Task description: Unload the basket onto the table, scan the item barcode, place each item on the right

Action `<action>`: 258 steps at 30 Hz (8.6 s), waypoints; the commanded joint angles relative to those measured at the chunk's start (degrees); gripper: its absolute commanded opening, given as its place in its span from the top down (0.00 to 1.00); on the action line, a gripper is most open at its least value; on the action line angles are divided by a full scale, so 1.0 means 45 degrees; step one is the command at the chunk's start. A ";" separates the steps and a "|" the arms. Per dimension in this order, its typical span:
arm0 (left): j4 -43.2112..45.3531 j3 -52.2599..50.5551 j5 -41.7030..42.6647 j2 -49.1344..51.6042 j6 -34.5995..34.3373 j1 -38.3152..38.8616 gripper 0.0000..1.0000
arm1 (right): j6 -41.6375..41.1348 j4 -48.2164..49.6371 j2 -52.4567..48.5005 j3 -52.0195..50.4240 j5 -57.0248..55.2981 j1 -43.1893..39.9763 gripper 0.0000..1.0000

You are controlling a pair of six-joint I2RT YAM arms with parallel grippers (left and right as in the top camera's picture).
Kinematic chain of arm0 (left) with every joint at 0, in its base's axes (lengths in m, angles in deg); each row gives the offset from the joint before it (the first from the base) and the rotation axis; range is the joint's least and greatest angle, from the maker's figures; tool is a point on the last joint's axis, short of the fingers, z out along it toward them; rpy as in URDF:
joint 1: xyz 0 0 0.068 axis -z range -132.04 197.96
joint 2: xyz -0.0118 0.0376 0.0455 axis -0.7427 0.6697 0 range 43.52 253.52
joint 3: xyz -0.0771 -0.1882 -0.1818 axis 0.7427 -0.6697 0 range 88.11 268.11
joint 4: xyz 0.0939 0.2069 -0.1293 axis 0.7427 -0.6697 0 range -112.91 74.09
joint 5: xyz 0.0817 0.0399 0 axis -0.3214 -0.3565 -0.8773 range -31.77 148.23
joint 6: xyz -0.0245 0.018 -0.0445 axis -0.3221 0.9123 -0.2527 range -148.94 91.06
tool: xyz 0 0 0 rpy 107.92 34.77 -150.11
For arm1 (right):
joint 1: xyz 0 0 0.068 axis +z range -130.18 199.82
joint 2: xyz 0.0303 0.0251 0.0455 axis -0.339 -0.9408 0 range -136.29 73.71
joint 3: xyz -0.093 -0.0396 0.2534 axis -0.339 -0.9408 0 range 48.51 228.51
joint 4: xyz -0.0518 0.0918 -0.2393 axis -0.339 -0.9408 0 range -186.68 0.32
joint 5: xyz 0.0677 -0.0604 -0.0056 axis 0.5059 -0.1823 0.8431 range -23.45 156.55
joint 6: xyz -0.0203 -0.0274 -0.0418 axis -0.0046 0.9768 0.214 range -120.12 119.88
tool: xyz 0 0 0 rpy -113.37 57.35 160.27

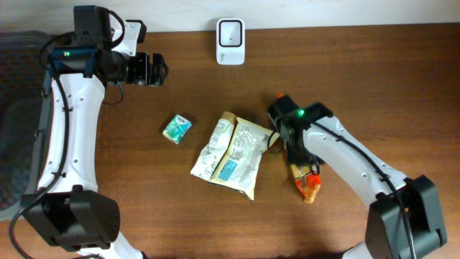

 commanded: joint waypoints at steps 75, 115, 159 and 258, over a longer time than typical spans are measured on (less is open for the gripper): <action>0.0019 0.0058 0.0015 -0.0024 0.0209 -0.0010 0.01 | 0.1938 -0.2943 -0.3837 0.2744 0.3993 -0.5197 0.96; 0.0019 0.0058 0.0015 -0.0024 0.0209 -0.0010 0.01 | 0.0967 0.0617 -0.4702 0.5877 0.8286 -0.6450 0.41; 0.0019 0.0058 0.0015 -0.0024 0.0209 -0.0010 0.01 | 0.6955 -0.0044 -0.1564 0.3925 0.7397 -0.5741 0.96; 0.0019 0.0058 0.0015 -0.0024 0.0209 -0.0010 0.01 | 1.8214 1.7578 -0.7796 1.0724 0.0709 0.1214 0.96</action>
